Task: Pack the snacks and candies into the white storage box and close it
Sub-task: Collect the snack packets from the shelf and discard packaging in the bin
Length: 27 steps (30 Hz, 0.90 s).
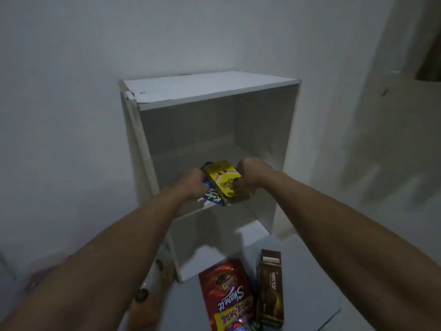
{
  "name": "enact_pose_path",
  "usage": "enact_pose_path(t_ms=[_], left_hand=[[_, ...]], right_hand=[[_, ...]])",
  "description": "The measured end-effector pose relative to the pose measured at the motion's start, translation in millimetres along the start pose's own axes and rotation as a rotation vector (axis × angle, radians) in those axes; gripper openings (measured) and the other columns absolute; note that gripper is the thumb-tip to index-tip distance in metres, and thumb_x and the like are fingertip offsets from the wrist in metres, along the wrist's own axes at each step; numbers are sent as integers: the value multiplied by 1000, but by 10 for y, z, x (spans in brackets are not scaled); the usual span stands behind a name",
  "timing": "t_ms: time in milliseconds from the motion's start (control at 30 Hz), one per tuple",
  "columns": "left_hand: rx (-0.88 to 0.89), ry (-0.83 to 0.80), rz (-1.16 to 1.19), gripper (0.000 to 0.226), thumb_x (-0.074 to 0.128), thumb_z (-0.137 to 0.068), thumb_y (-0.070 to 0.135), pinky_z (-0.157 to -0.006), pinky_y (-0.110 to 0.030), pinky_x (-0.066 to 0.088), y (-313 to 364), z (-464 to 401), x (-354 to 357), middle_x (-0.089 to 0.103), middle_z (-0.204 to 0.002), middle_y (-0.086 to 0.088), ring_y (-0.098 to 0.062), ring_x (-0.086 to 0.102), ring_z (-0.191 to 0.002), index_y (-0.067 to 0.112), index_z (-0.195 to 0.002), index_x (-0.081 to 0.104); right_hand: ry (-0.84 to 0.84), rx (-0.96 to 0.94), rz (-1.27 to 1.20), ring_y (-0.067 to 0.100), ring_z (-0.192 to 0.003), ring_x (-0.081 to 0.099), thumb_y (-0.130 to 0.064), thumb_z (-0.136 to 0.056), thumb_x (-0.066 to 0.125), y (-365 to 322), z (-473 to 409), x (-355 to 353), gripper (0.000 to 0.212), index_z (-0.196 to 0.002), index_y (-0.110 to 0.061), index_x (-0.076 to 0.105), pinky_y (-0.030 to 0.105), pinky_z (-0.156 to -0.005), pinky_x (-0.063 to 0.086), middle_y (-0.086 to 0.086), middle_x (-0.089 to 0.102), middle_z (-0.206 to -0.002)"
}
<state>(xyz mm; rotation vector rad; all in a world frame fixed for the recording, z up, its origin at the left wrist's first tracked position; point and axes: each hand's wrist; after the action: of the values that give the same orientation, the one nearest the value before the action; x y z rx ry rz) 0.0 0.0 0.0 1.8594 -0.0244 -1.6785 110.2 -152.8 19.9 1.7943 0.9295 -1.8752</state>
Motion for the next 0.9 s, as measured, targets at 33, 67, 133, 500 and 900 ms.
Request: enact_pose_path(t_ms=[33,67,133,500,900], left_hand=[[-35,10,-6,16,62,-78,14,-68,-31,48,-15,-52,2,69,-89,-14,-31,66,-85,9,-91,69],[-83,36,-16,16,62,-77,14,-65,-30,46,-22,-84,-3,69,-89,-14,-31,65,-83,7,-90,69],[-183,54,-1,14,64,-72,16,-61,-28,44,-68,-145,12,69,-86,-16,-31,65,-79,6,-82,67],[-483,188,266,14,72,-76,11,-57,-27,45,-133,-433,133,60,-82,-11,-21,57,-66,5,-73,60],[-489,108,702,20,50,-79,-18,-36,-20,43,17,-393,-56,56,-69,-18,-26,53,-51,-2,-73,59]], right_hand=[[-9,15,-12,28,-85,57,-59,-66,75,4,-27,30,51,-87,-17,54,30,-66,42,5,56,-90],[3,34,-15,27,-84,56,-63,-66,73,12,-62,56,54,-89,-18,54,31,-67,42,4,54,-90],[-15,57,-30,26,-84,54,-67,-65,71,-6,-93,133,62,-99,-17,58,32,-69,43,2,54,-91],[-48,61,-96,23,-82,56,-61,-66,69,-33,-214,251,52,-94,-19,56,30,-72,44,1,61,-94],[-22,122,-126,23,-87,56,-58,-66,72,77,-19,85,61,-110,-19,55,30,-72,45,1,59,-99]])
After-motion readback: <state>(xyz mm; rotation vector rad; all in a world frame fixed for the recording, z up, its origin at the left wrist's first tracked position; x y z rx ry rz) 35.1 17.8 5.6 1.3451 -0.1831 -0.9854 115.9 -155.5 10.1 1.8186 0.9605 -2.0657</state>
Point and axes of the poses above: each hand's wrist, its own z-axis away from the middle knuckle, its own x-axis out of the palm, y = z × x
